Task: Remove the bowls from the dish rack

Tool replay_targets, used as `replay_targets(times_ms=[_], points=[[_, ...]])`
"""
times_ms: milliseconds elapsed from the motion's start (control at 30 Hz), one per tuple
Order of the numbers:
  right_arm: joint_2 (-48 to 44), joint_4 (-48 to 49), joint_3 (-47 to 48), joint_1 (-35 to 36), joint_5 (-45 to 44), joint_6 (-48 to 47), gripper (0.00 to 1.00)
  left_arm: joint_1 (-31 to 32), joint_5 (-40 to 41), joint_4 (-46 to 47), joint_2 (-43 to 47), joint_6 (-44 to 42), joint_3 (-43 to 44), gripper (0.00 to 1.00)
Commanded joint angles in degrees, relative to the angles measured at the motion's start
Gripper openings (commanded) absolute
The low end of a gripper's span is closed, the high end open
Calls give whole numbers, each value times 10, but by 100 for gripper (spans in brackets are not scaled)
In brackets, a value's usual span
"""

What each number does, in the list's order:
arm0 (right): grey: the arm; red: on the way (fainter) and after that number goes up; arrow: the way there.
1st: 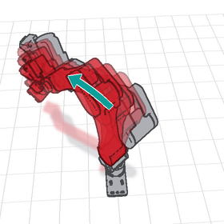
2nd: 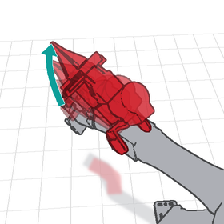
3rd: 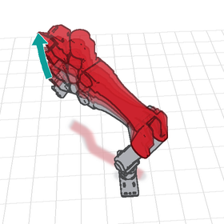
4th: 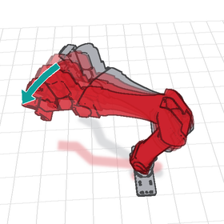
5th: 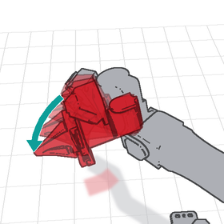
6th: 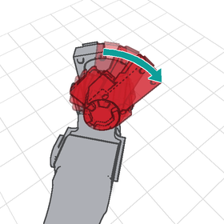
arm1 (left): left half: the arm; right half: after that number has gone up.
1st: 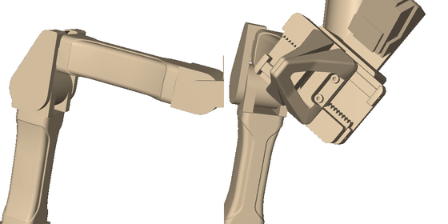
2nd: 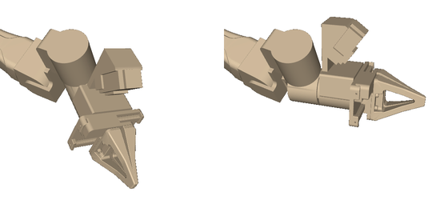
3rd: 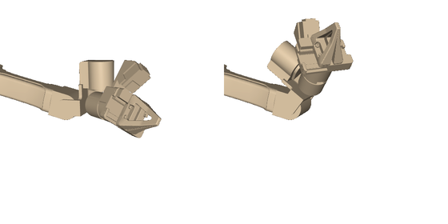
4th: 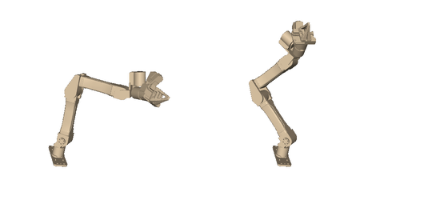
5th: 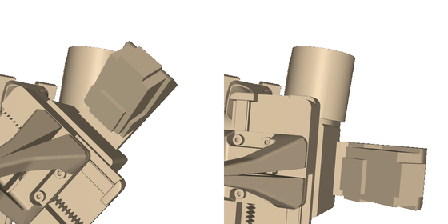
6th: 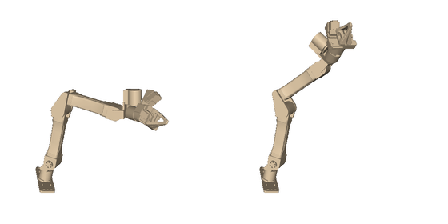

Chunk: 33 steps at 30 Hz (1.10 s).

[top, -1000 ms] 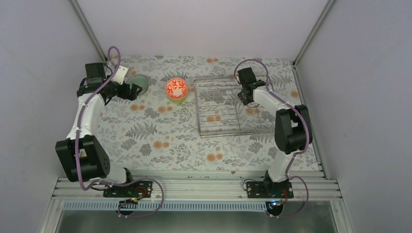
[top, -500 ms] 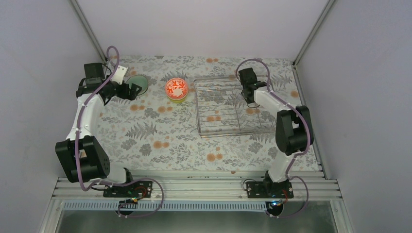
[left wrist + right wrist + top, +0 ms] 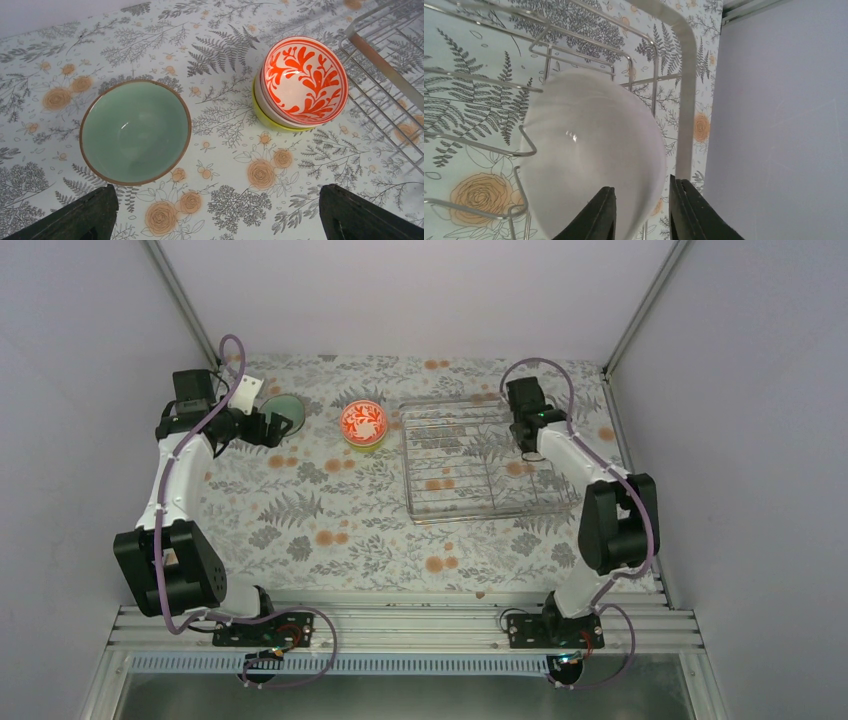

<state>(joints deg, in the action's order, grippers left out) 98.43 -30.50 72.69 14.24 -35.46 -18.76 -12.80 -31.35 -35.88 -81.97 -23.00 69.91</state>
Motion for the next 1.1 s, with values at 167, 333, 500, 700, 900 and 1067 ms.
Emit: replay_targets(times_ms=[167, 333, 500, 700, 900, 1067], points=[[-49, 19, -35, -34, 38, -2, 24, -3, -30, -32, 13, -20, 48, 100], [-49, 18, -46, -35, 44, 8, 29, -3, -31, -34, 15, -20, 45, 100], [-42, 8, -38, -38, 48, 17, 30, -3, -37, -28, 15, -14, 40, 100], [-13, 36, -45, -38, -3, 7, 29, -3, -38, -23, 17, -15, 29, 100], [29, 70, -46, -37, -38, -1, 19, -3, -45, -16, 19, -13, 19, 100], [38, 100, -53, -28, -89, -13, 6, -3, -45, -13, 21, -16, 12, 100]])
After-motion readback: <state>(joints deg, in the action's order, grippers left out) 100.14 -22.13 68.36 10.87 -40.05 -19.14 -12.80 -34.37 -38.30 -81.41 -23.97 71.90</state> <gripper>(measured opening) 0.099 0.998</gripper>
